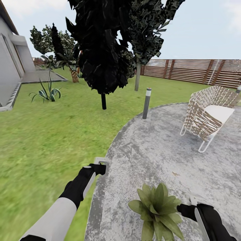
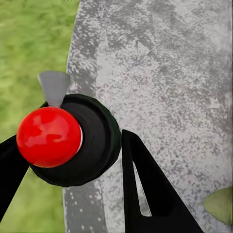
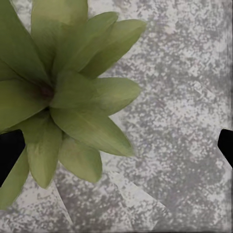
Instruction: Pick up the pesticide atomizer in the garden and spray insectifuge to fully cover both potted plants in the garden.
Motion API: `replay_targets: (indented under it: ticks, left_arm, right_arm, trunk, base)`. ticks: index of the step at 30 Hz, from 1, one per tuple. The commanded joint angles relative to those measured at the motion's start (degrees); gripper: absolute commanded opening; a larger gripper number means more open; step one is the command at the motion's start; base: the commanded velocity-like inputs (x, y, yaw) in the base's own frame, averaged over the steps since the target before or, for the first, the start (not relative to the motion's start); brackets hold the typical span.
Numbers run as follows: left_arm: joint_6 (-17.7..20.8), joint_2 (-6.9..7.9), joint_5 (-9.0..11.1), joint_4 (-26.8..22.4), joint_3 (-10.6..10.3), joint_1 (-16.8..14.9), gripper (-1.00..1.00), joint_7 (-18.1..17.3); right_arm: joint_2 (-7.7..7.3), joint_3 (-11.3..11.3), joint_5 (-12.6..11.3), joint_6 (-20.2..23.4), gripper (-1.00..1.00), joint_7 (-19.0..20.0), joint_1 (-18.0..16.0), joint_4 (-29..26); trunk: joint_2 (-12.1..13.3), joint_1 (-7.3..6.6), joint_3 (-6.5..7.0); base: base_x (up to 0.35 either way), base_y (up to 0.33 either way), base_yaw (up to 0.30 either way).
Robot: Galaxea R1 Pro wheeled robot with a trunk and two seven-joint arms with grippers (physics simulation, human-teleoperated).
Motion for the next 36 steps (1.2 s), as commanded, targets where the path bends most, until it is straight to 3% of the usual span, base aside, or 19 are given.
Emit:
replay_targets:
  ticks: [1, 16, 36]
  left_arm:
    - [0.31, 0.01, -0.06, -0.1, -0.06, 0.0, -1.0, 0.04]
    - [0.31, 0.01, 0.0, -0.1, -0.06, 0.02, -1.0, 0.04]
    - [0.31, 0.01, 0.0, -0.1, -0.06, 0.02, -1.0, 0.07]
  right_arm:
    - [-0.02, -0.02, 0.0, 0.26, 1.0, 0.01, -0.04, -0.05]
    - [-0.05, -0.02, 0.09, 0.26, 1.0, -0.01, -0.04, -0.06]
    - [0.02, -0.02, -0.03, 0.26, 1.0, 0.0, -0.04, -0.05]
  trunk:
    - [-0.02, -0.01, -0.05]
    - [-0.02, -0.01, -0.05]
    - [-0.02, -0.01, -0.05]
  base:
    - [0.0, 0.0, -0.232]
    - [0.0, 0.0, -0.207]
    - [0.0, 0.0, -0.011]
